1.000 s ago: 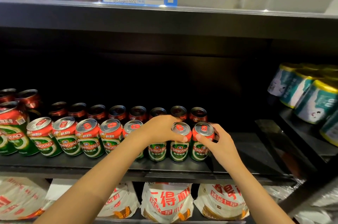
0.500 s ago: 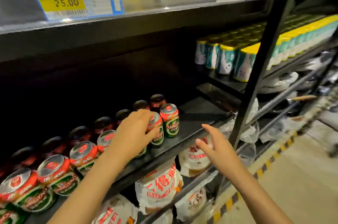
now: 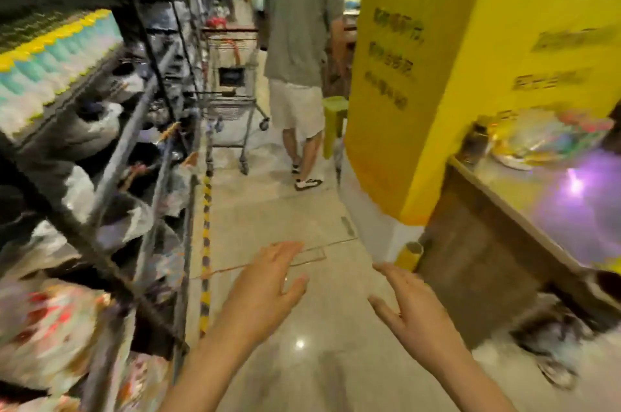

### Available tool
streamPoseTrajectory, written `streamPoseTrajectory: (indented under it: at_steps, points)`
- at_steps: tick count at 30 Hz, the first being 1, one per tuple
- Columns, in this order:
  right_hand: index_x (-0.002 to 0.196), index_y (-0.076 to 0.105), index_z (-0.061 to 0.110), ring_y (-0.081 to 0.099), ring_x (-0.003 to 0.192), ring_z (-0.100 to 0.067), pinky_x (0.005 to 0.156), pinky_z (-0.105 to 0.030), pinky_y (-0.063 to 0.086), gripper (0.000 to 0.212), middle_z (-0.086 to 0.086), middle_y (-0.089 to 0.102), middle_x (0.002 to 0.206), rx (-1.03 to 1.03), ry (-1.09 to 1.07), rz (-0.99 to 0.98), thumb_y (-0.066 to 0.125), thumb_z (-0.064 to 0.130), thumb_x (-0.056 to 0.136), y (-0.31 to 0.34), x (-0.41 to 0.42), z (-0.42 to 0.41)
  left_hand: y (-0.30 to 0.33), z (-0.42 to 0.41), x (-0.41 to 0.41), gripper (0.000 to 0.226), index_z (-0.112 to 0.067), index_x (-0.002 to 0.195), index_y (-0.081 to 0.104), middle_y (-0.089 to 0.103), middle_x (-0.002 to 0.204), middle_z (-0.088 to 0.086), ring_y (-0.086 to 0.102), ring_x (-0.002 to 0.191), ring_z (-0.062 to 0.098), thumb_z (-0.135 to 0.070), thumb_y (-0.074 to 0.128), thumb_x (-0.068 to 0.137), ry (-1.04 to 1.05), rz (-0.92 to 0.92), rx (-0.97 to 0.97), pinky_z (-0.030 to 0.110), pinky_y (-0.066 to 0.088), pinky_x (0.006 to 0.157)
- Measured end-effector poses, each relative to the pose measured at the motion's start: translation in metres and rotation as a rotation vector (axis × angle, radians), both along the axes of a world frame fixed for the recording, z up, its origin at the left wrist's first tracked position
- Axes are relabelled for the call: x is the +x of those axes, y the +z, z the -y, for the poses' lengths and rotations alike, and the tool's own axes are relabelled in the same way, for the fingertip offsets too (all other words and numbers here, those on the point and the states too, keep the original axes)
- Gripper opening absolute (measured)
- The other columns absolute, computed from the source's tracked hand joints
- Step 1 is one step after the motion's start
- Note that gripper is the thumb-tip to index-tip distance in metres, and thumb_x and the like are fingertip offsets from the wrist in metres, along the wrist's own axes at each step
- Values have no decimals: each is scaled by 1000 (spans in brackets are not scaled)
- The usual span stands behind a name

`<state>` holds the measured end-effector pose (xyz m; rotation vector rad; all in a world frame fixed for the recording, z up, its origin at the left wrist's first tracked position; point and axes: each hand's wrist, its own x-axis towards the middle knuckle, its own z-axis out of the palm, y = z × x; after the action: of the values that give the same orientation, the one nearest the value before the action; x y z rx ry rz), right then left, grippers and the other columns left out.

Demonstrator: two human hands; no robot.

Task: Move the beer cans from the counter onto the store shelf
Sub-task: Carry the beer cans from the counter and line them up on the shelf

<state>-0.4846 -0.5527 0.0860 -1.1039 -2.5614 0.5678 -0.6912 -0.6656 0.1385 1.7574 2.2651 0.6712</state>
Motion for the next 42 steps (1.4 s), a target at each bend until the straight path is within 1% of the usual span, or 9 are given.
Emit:
streamPoseTrajectory:
  at_steps: [4, 7, 10, 15, 21, 28, 32, 39, 42]
  points:
    - [134, 40, 29, 46, 121, -10, 96, -23, 37, 46, 12, 46, 134, -94, -383, -27, 49, 45, 91, -2, 155, -1, -10, -62, 121, 70, -22, 134, 44, 47, 135, -7, 43, 123, 8, -59, 29, 77, -270, 110, -3, 5, 22, 92]
    - [133, 38, 31, 44, 121, -9, 93, -22, 34, 44, 20, 41, 131, -187, -584, -44, 49, 43, 92, 3, 257, 10, -15, -95, 214, 48, -30, 136, 40, 42, 138, -15, 39, 126, 3, -44, 47, 91, -390, 155, -2, 12, 27, 97]
    - [131, 42, 33, 47, 107, -2, 88, -19, 34, 43, 20, 44, 133, -215, -696, -67, 51, 43, 91, -2, 349, 18, -23, -121, 298, 47, -34, 137, 39, 42, 139, -18, 38, 127, -1, -41, 50, 92, -429, 236, -29, 18, 32, 103]
    - [127, 43, 38, 44, 122, -3, 90, -20, 35, 40, 23, 45, 128, -286, -840, -117, 53, 43, 89, -12, 465, 12, -46, -158, 403, 46, -33, 135, 44, 48, 134, -16, 44, 122, 1, -40, 53, 90, -462, 320, -127, 23, 39, 101]
    - [124, 49, 34, 47, 116, 0, 90, -18, 35, 35, 23, 50, 121, -293, -842, -218, 55, 37, 90, -14, 535, -58, -66, -223, 465, 38, -22, 126, 55, 60, 118, -11, 53, 111, 5, -28, 60, 88, -408, 399, -250, 19, 38, 90]
    - [130, 47, 32, 41, 114, 4, 93, -18, 32, 39, 22, 47, 123, -261, -752, -266, 53, 38, 91, 2, 597, -212, -69, -356, 524, 28, -27, 115, 57, 61, 108, -12, 54, 103, 4, -24, 61, 88, -312, 486, -205, 21, 40, 87]
    - [125, 48, 34, 42, 110, 4, 89, -15, 29, 34, 24, 46, 118, -270, -750, -250, 54, 37, 91, 12, 642, -286, -65, -440, 576, 27, -21, 113, 60, 65, 108, -6, 60, 106, 13, -21, 64, 86, -303, 521, -211, 26, 44, 90]
    - [123, 53, 29, 49, 110, -1, 87, -17, 33, 34, 20, 52, 117, -274, -688, -209, 58, 32, 89, -4, 716, -408, -57, -560, 671, 32, -21, 119, 59, 62, 115, -10, 57, 108, 3, -25, 63, 88, -373, 513, -168, 18, 41, 93]
    - [125, 52, 27, 48, 110, 0, 90, -19, 36, 36, 19, 52, 120, -310, -588, -209, 58, 32, 90, -11, 728, -477, -59, -601, 694, 33, -24, 121, 57, 60, 114, -15, 55, 107, -1, -26, 62, 88, -347, 479, -158, 4, 37, 84]
